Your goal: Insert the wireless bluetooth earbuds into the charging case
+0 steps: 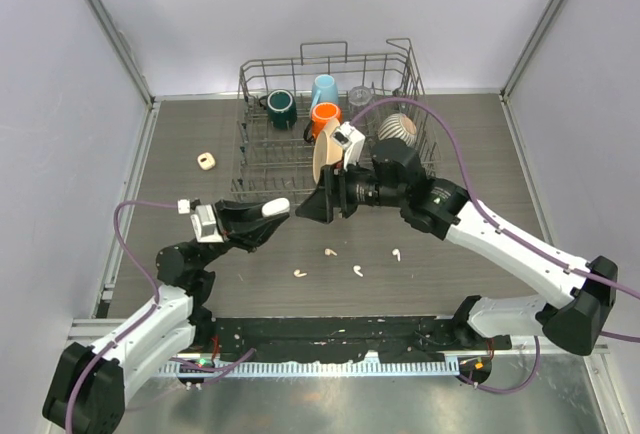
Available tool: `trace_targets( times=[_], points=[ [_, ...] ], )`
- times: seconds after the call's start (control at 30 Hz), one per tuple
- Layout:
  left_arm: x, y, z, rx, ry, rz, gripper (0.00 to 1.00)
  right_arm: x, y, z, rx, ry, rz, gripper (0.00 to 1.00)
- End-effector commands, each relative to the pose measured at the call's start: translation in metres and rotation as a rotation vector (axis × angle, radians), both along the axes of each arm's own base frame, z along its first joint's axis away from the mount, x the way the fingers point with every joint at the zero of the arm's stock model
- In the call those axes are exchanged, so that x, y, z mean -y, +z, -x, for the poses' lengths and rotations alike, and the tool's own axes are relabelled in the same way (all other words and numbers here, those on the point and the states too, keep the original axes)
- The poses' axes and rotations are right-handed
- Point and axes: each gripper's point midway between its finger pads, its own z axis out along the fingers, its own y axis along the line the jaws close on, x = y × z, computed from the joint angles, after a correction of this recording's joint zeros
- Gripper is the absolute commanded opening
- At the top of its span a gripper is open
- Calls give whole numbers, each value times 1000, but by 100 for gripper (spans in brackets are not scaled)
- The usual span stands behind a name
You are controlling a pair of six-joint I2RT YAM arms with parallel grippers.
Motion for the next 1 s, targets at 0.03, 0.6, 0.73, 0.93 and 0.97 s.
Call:
trace_targets(
  times=[0.03, 0.6, 0.73, 0.93, 0.97],
  points=[
    [3, 19, 10, 120, -20, -45, 1, -7, 12, -2, 93, 35, 3, 70],
    [8, 16, 1, 110, -16, -87, 0, -19, 16, 5, 59, 93, -52, 70],
    [9, 19, 3, 110, -28, -81, 0, -19, 7, -4, 36, 48, -13, 70],
    [10, 19, 8, 121, -53, -90, 0, -21, 11, -6, 29, 33, -36, 69],
    [11, 18, 9, 118, -57, -90, 0, -22, 15, -6, 26, 32, -52, 69]
  ],
)
